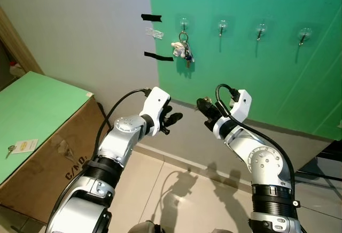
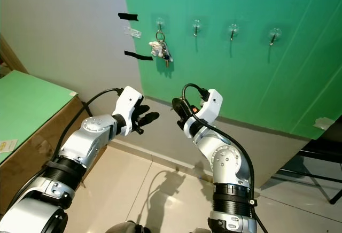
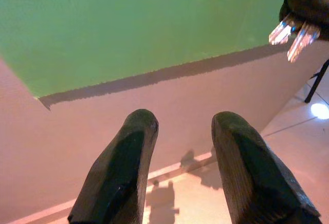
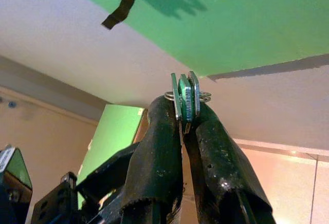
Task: Hang keys on a hook
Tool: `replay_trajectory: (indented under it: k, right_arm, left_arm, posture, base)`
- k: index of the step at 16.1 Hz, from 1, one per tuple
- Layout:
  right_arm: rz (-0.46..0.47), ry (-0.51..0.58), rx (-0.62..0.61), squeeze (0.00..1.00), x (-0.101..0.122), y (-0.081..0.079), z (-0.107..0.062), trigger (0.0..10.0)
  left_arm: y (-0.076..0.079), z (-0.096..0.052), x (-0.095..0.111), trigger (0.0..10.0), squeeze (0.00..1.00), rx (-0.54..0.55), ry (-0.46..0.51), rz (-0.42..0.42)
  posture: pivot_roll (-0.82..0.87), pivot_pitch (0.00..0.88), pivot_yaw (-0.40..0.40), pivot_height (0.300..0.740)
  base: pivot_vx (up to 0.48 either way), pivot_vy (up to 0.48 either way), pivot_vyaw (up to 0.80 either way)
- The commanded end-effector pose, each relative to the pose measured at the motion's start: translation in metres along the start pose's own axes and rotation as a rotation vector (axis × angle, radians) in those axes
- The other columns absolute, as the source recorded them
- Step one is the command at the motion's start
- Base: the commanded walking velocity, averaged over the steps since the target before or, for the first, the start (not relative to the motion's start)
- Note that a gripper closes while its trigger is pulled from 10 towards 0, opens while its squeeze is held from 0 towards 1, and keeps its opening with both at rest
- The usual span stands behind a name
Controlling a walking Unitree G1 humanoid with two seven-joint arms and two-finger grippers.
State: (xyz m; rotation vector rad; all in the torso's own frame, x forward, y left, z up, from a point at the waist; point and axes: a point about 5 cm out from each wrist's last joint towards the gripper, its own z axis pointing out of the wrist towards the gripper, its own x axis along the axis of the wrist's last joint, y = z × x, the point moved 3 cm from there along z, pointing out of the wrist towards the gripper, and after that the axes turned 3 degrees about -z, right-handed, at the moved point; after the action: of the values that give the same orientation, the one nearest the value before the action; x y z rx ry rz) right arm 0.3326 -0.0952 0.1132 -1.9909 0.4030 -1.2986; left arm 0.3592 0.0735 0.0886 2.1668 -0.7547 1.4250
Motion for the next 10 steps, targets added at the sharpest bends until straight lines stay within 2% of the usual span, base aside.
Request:
replay_trajectory:
  k: [1,4,5,6,7,8,10]
  right_arm:
    - [-0.001,0.011,-0.006,0.0,0.006,-0.001,-0.001,0.0]
    - [-0.027,0.005,-0.036,0.0,0.007,0.006,-0.002,0.0]
    - [-0.112,-0.002,-0.051,0.0,0.007,0.007,-0.003,0.0]
    - [-0.252,-0.01,-0.078,0.0,0.006,0.01,-0.003,0.0]
    - [-1.143,-0.032,-0.242,0.0,0.007,0.029,-0.002,0.0]
    - [-1.452,-0.068,-0.184,0.0,-0.004,0.038,-0.005,0.0]
    - [-1.328,-0.048,-0.174,0.0,-0.004,0.035,-0.007,0.0]
  left_arm:
    - [0.001,-0.001,-0.001,10.0,0.0,0.0,-0.013,0.019]
    - [-0.001,-0.002,-0.003,10.0,0.0,0.007,-0.026,0.029]
    - [-0.001,-0.002,-0.003,10.0,0.0,0.007,-0.027,0.03]
    - [-0.001,-0.002,-0.003,10.0,0.0,0.007,-0.027,0.03]
    - [-0.001,-0.002,-0.003,10.0,0.0,0.008,-0.028,0.033]
    - [0.0,-0.002,-0.003,10.0,0.0,0.009,-0.029,0.036]
    - [0.001,-0.002,0.0,10.0,0.0,0.006,0.001,0.039]
  posture:
    - [-0.18,0.0,0.073,0.722]
    - [-0.18,0.0,0.076,0.722]
    - [-0.18,0.0,0.076,0.722]
    - [-0.18,0.0,0.075,0.722]
    - [-0.18,0.0,0.075,0.722]
    - [-0.19,0.0,0.076,0.722]
    - [-0.18,0.0,0.074,0.722]
  base:
    - [0.0,0.0,0.0]
    - [0.0,0.0,0.0]
    - [0.0,0.0,0.0]
    - [0.0,0.0,0.0]
    - [0.0,0.0,0.0]
    - [0.0,0.0,0.0]
    - [0.0,0.0,0.0]
